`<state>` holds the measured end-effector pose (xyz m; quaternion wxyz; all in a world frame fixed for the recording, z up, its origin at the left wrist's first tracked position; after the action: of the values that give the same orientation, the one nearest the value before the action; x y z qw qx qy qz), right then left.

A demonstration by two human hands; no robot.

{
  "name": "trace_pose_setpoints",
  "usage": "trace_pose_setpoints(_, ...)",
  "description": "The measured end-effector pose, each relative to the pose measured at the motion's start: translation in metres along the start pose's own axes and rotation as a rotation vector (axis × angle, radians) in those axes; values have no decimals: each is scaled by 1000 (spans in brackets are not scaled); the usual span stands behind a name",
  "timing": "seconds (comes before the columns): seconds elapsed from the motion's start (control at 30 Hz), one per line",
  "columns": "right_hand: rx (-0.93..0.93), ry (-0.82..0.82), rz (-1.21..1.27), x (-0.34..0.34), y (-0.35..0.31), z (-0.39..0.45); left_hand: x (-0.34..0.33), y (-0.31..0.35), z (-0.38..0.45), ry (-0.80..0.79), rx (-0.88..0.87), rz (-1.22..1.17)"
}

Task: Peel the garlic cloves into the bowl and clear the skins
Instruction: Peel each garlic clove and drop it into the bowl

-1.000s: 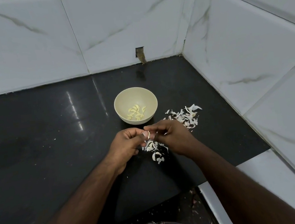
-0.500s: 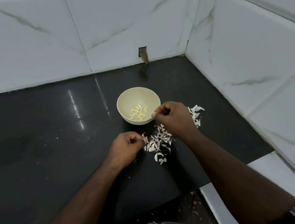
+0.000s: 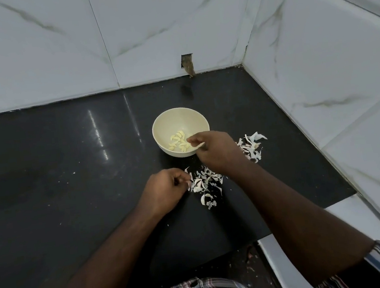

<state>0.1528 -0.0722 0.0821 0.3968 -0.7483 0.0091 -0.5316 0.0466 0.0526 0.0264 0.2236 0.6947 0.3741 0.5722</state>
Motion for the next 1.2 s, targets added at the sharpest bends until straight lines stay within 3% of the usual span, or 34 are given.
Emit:
trace_pose_setpoints(0.2,28,50,31,2,7,-7,-15,10,9,9,-53,245)
trace_pose_setpoints(0.37,-1,184,293,16,20,-19,-24,18,14,-33,-51,365)
trace_pose_setpoints(0.5,-41,208,485,20,38,-32,-25,17,14,-5,-35,328)
trace_pose_setpoints(0.7,-170,123,574,-3,65,-50,-15,16,8,64,-11,-57)
trace_pose_setpoints(0.97,-86,3,728,-39,52,-67,-20,17,1,-2,75,-684)
trace_pose_setpoints(1.2,-54,23,942,-40,43,-71,-22,21,-6,-149,110,-891)
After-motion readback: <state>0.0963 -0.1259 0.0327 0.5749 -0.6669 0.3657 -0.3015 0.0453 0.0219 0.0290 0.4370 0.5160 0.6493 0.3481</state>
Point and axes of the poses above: each hand's wrist, its own z-axis towards the middle knuckle, its own x-axis out of the back of the hand, y = z × x, the point moved 5 cm from there along z, towards the middle knuckle, and after that the axes turned 7 degrees about -y, right-handed, at the moved point
